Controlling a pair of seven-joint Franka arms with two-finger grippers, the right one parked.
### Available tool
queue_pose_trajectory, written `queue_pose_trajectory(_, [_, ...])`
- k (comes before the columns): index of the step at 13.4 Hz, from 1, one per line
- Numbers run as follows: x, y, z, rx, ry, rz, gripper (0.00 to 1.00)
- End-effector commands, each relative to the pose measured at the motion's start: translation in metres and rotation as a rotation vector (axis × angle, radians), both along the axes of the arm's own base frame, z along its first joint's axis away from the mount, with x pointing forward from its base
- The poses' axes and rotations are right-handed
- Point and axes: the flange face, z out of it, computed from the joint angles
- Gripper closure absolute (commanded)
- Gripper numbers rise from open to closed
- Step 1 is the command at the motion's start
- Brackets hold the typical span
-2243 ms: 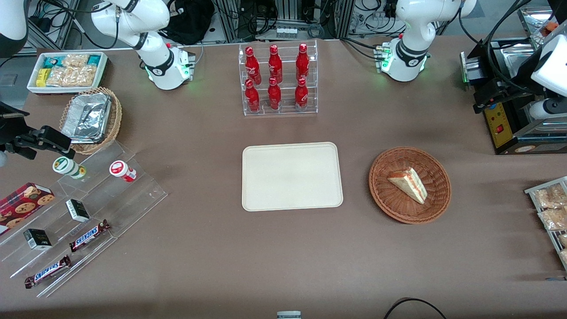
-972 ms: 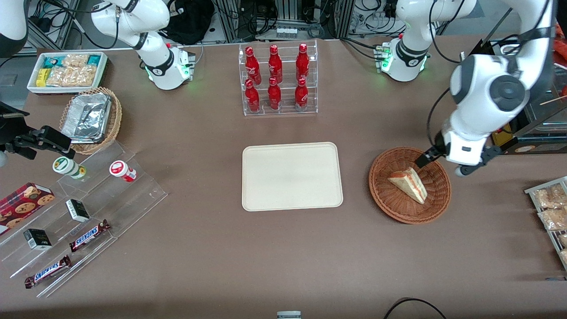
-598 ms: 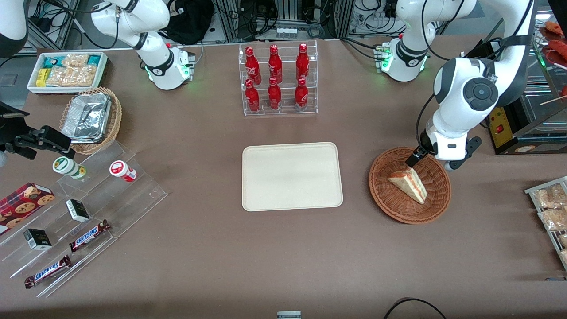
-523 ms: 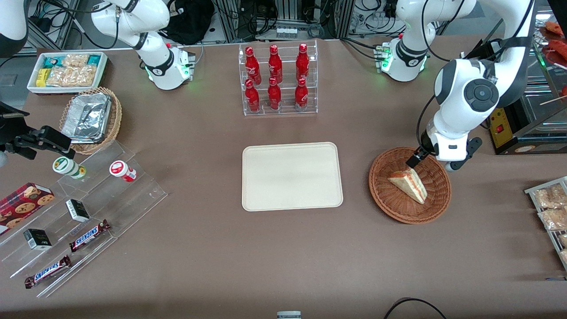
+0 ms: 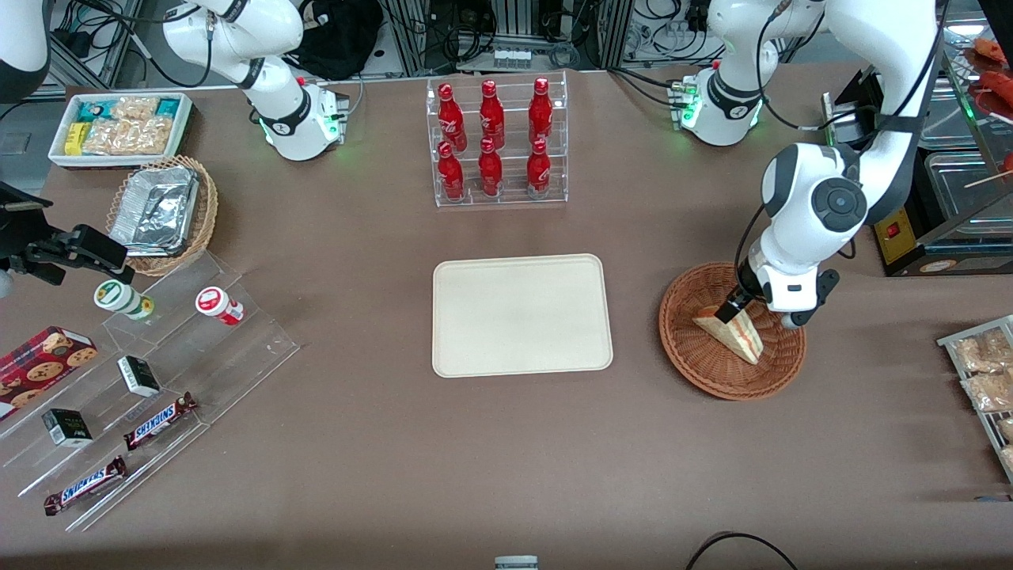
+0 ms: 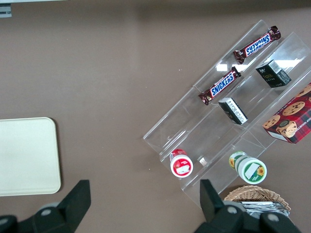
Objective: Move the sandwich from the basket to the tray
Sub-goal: 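Close the left gripper on the sandwich and lift it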
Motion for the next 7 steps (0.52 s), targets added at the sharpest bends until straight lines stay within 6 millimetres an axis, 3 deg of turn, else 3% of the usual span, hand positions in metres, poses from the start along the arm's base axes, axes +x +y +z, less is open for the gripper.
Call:
queue_pose_trajectory(1, [0.006, -0.002, -0.01, -0.002, -0.029, 0.016, 0.0])
queue_pose_trajectory(6, [0.012, 0.001, -0.03, -0.008, -0.03, 0.013, 0.03])
queue_pose_trajectory(7, [0.015, 0.003, -0.033, -0.002, -0.03, 0.008, 0.11])
